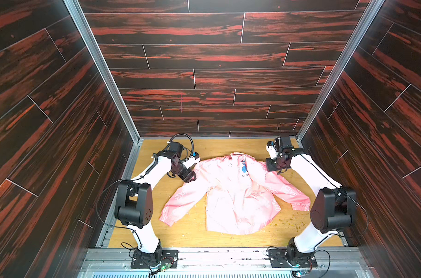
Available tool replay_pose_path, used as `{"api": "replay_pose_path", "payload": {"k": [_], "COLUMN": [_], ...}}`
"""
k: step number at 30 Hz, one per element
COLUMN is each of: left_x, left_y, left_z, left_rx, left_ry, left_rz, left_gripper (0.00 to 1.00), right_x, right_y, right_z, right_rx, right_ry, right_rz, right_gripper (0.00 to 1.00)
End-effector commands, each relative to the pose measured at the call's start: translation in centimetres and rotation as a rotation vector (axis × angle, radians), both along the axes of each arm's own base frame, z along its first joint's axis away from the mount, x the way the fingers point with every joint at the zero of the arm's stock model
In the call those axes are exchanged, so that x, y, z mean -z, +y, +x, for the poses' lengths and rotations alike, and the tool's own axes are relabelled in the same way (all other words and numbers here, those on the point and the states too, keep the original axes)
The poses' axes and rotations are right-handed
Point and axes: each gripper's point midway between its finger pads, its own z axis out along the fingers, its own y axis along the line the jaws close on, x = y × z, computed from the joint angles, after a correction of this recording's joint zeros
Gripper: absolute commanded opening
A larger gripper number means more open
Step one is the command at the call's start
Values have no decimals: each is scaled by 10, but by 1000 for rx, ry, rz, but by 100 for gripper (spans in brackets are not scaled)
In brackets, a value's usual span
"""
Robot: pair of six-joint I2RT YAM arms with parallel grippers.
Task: Unzip the jacket
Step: Flatten out the jacket at the center of the board.
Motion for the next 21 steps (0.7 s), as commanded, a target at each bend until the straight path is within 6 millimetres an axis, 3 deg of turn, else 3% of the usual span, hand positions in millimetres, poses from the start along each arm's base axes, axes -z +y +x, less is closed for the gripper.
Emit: {"api": "replay_pose_path", "payload": {"k": [1, 4, 6, 8, 10, 12, 14, 18, 21], "left_x": [-42, -70, -91, -113, -132, -138, -140, -129, -106], "left_y": [7, 17, 28, 38, 54, 53, 48, 32, 14], "left_z": [20, 29, 28, 25, 18, 0, -18, -59, -87], "left_rx": [-88, -199, -293, -387, -539, -543, -550, -574, -548], "left_ry": [-154, -289, -375, -470, -519, -497, -472, -390, -300], "left_rz": [0, -9, -26, -58, -94, -132, -200, -342, -332], "left_gripper": [100, 100, 100, 100, 100, 100, 100, 99, 94], "right_x": [-2, -31, -56, -75, -82, -72, -52, -7, 21], "right_y": [-10, -18, -18, -3, 28, 51, 60, 51, 45], "right_z": [-7, -17, -27, -42, -67, -98, -129, -175, -185], "right_rx": [96, 183, 209, 192, 139, 112, 131, 250, 312], "right_ry": [30, -11, -39, -35, 17, 85, 146, 246, 305], "right_rz": [-5, 4, 37, 141, 319, 409, 404, 377, 349], "right_gripper": [61, 78, 80, 80, 80, 80, 80, 81, 83]}}
